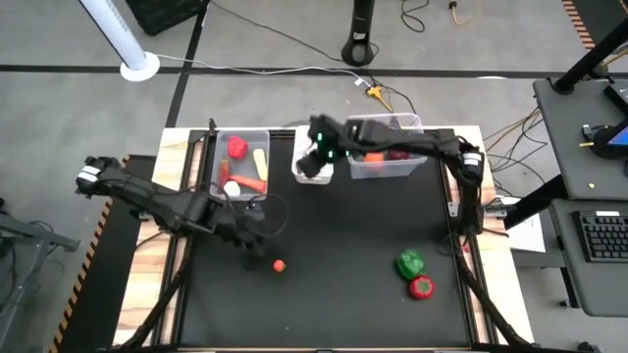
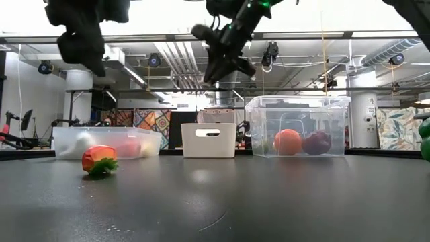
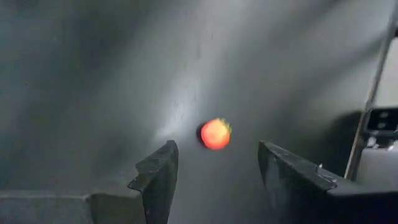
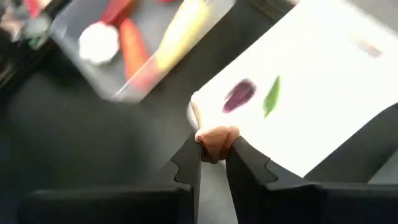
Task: Sort produce into baskets
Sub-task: Put the brown mushroom into the white bin, then put the orange tomato into the right transparent bin
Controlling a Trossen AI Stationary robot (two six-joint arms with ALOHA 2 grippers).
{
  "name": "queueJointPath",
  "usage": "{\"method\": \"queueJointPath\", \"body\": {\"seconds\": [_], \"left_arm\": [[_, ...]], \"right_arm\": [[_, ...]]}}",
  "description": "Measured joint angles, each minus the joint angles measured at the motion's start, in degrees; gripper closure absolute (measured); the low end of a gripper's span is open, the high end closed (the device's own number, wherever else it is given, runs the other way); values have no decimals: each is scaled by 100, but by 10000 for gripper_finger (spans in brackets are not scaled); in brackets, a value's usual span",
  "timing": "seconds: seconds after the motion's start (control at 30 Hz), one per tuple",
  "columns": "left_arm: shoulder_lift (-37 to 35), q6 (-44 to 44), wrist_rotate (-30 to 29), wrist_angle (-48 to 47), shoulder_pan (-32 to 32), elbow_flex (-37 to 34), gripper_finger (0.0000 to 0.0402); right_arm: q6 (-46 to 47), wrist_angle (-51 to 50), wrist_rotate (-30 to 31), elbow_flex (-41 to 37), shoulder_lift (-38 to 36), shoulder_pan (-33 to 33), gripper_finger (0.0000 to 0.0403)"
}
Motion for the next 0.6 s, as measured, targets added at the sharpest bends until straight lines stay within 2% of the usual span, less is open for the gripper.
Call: {"method": "queueJointPath", "body": {"seconds": [0.17, 0.43, 0.6], "left_arm": [[424, -419, -14, 12, -150, -3, 198], [974, -534, -7, 44, -151, 11, 198], [1130, -535, 136, 146, -152, 19, 189]], "right_arm": [[-263, -473, -29, 443, 304, -564, 332], [-511, -738, -481, 812, 648, -858, 226], [-530, -971, -565, 815, 573, -850, 184]]}}
